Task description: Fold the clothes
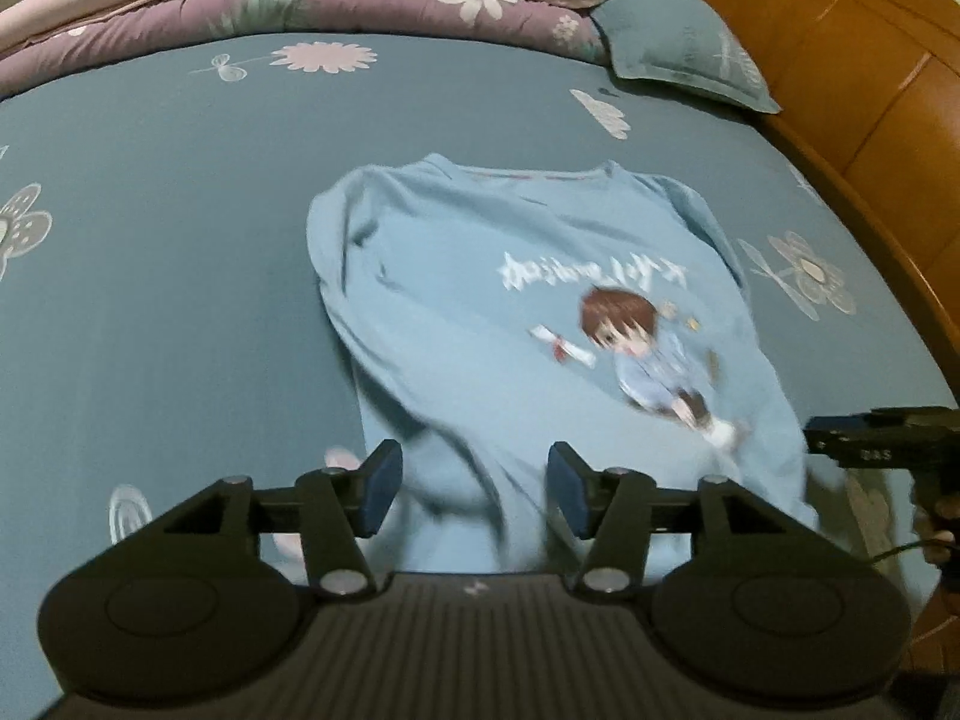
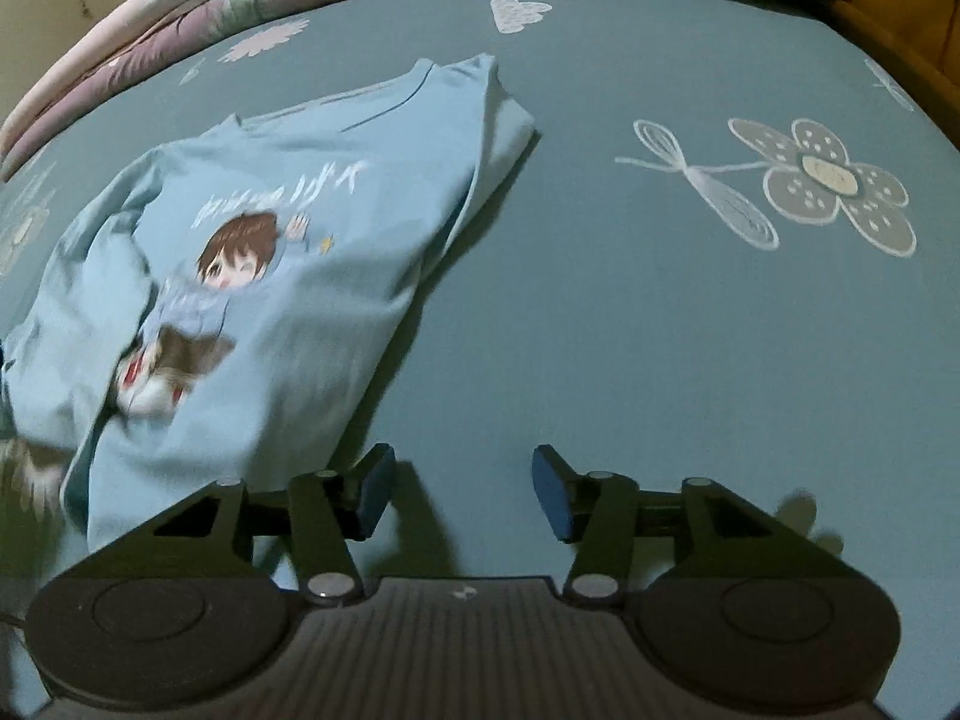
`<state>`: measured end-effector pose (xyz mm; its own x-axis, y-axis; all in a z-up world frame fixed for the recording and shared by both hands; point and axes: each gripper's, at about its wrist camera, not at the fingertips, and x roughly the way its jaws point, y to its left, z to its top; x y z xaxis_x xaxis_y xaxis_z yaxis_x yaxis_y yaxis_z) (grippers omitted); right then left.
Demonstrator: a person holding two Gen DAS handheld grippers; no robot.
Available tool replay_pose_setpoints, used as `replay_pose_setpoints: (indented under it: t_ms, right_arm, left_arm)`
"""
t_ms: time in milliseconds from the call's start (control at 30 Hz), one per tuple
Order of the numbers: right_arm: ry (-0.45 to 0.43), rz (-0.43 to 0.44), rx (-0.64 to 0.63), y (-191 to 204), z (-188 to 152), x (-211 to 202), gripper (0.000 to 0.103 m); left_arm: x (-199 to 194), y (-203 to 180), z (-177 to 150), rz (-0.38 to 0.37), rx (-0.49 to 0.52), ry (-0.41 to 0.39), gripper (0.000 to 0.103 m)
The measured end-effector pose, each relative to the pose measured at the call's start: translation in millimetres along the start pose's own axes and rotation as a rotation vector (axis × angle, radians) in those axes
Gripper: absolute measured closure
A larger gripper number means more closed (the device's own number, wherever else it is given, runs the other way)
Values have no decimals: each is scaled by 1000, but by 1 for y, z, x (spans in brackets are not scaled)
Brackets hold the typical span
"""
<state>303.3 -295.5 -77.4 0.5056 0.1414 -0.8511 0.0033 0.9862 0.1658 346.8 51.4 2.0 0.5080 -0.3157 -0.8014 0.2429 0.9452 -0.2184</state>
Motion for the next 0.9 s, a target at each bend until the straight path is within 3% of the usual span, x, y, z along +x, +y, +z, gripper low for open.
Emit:
replay_pose_setpoints:
  t_ms: [100,167,267,400,567,733,900]
  right_arm:
    - [-22,13,10,2,-11,-2,32]
    - [-36,31,17,3,-17,-2,16]
    - [-46,31,-23,14,-20,5,1]
    - [-69,-17,-95,28,-28,10,0]
    - [-94,8,-114,22,-32,8,0]
    - [-104,19,-145,22,-34,8,0]
    - [-115,38,-171,20,-38,6,0]
  left_arm:
    - [-9,-11,-16,-20,-10,1,46]
    - [-10,-20,-25,-42,6,-1,45]
    - [-4,-30,-34,-95,17,5,42]
    - [15,-37,-47,-146,8,25,42]
    - [42,-41,-60,-135,-25,75,43]
    - [42,-59,-59,-77,15,36,41]
    - [42,-53,-51,-39,-50,-20,41]
